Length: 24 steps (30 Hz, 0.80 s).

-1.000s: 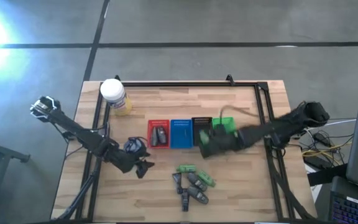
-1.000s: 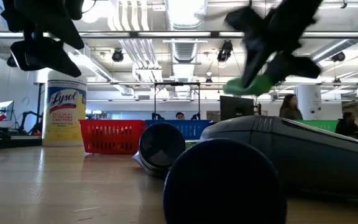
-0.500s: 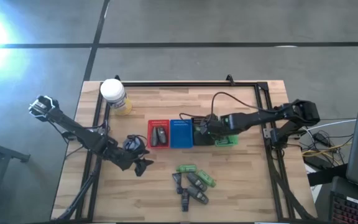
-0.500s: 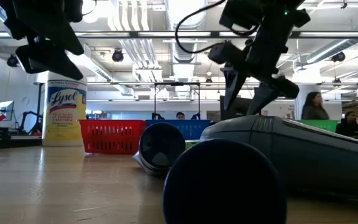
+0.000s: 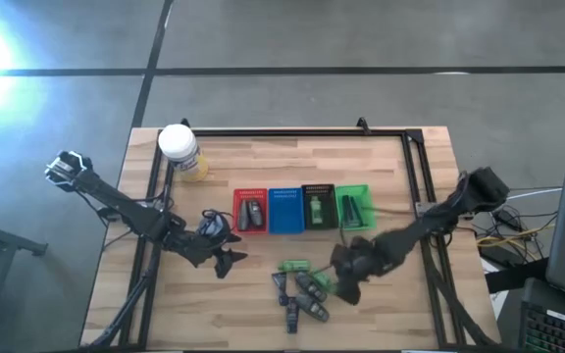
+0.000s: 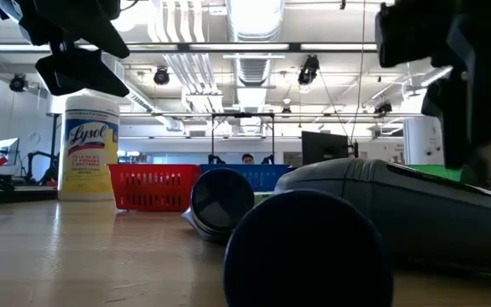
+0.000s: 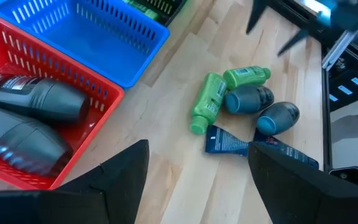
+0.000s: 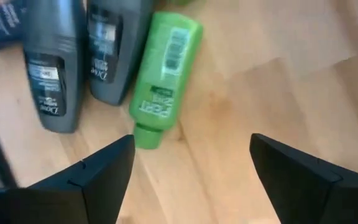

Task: Pick & Place Travel size toiletries
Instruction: Put the green shampoo into the black bin

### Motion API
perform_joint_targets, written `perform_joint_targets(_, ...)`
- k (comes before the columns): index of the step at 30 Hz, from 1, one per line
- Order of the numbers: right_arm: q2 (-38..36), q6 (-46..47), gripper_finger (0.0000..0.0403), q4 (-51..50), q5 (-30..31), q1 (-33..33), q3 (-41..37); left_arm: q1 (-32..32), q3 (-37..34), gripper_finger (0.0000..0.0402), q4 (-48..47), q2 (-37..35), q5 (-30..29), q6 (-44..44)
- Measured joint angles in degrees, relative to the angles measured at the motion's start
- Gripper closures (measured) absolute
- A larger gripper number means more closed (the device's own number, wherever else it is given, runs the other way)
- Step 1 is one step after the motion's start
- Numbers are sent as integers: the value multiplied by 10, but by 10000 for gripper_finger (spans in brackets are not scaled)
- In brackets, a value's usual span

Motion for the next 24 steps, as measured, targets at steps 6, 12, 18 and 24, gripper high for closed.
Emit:
perform_joint_targets(6, 66, 44, 111, 52, 27, 17, 18, 0, 0, 124, 0, 0, 0, 0)
perform_joint_targets(12, 131, 54, 115, 62, 36, 13, 44, 0, 0, 124, -1, 0, 2, -1)
perform_joint_targets(18, 153, 81, 119, 49, 45, 13, 60, 0, -1, 124, -11, 0, 2, 2)
perform_joint_targets(24, 139, 87, 208, 11, 59, 3, 60, 0, -1, 124, -14, 0, 2, 27)
